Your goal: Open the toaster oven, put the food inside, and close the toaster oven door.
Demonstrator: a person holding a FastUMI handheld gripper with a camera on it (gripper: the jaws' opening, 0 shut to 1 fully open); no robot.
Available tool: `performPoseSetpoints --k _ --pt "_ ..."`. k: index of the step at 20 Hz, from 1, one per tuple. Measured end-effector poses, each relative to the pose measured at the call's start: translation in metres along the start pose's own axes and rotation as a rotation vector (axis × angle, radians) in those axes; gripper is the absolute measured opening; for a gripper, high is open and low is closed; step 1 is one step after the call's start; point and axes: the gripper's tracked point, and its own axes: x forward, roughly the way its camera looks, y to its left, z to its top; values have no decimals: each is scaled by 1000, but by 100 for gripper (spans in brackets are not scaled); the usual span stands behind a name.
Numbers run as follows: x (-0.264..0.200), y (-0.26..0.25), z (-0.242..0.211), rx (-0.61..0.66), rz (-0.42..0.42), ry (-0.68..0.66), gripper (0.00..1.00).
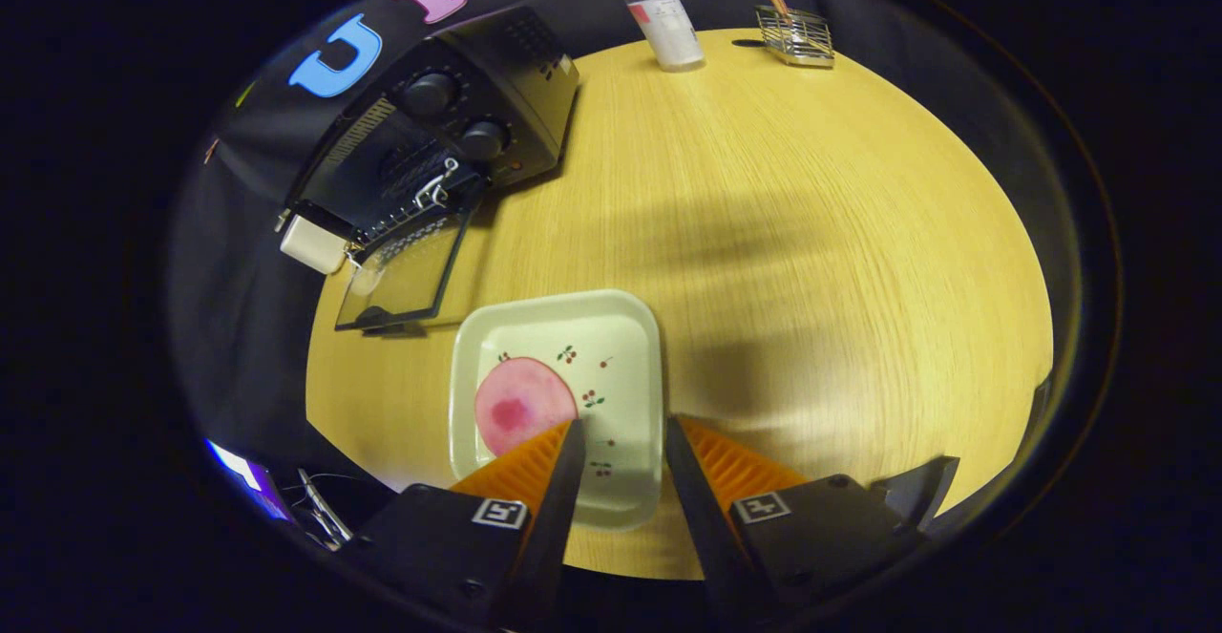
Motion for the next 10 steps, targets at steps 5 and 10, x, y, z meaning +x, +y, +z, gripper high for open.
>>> performPoseSetpoints --k 5,10 --pt "2 -12 0 -78 -73 2 17" --pt "6 -7 2 -126 -39 5 13"
